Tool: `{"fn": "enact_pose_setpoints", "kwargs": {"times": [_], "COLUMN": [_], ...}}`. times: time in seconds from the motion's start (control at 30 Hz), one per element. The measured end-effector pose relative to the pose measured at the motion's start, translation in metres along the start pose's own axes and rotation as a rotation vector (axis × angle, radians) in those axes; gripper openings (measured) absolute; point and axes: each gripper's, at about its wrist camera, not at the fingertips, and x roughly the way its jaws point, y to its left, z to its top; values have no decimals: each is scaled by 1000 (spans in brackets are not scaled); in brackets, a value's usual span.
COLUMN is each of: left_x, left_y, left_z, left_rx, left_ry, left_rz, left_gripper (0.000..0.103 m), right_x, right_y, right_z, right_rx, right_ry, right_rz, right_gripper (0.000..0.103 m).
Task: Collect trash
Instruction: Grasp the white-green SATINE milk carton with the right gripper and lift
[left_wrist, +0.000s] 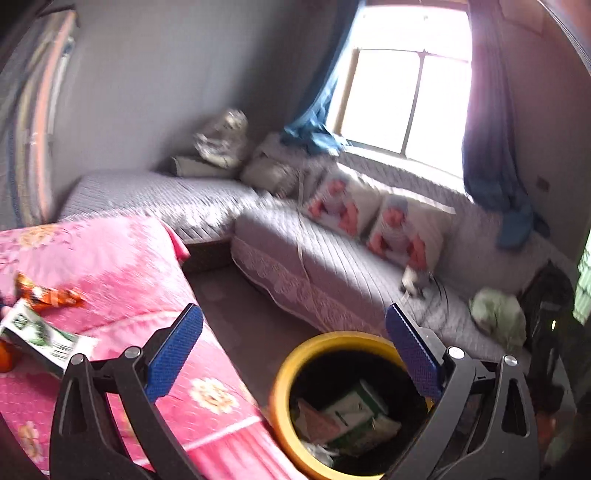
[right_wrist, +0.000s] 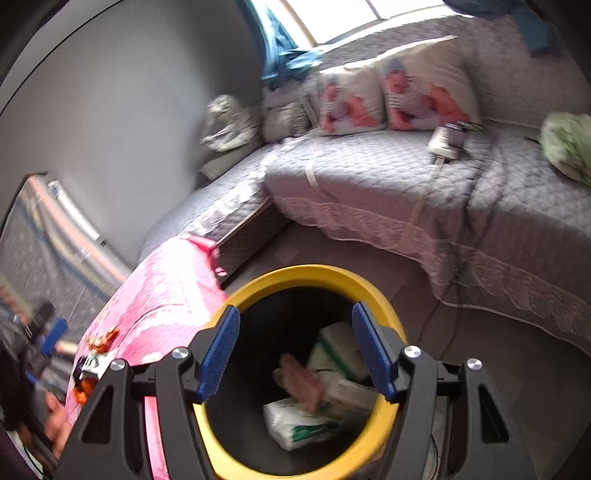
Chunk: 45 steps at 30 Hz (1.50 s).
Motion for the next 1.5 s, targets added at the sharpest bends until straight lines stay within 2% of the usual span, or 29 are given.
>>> {"fn": "enact_pose_setpoints", "kwargs": {"times": [0.07,0.13,0.27,0.47,0.53,0.63,0.77,0.87,1.0,1.1,1.2,1.37,1.5], "left_x": [-24,-51,-92,-141,-161,-191,-232,-249,-255,-255,-256,-255,-251], "left_y": [16,34,82,177,210,242,271,271,267,266,268,275,288], "left_z": [12,21,21,-6,-19,-36,-53,-62,-71,-74,-76,-85,-92], "left_rx": [-14,3,51,22,-15,-83,-175,-192,-199,-212,-229,-217,-254], "left_ry": [-68,-122,-156,-83,-57,-58,-90,-104,-98,-97,-102,-96,-71], "left_rz": [42,115,255,453,511,570,594,604,575,543,525,544,543], "left_gripper": [95,95,95,95,95,95,95,95,95,95,95,95,95], "right_x": [3,9,20,40,45,53,68,90,129,162,195,232,257], "right_y": [19,41,79,138,164,213,289,349,411,444,468,484,491], "right_z": [-3,-7,-15,-32,-41,-59,-92,-113,-131,-143,-149,-157,-165], "right_rx": [-47,-92,-163,-299,-369,-521,-783,-977,-1157,-1277,-1328,-1357,-1370], "right_ry": [13,29,72,133,147,178,227,278,397,472,557,638,680], "right_rz": [33,55,108,165,185,234,331,398,462,465,431,370,322], "right_gripper": [69,69,69,69,69,69,73,72,74,76,76,76,76]}}
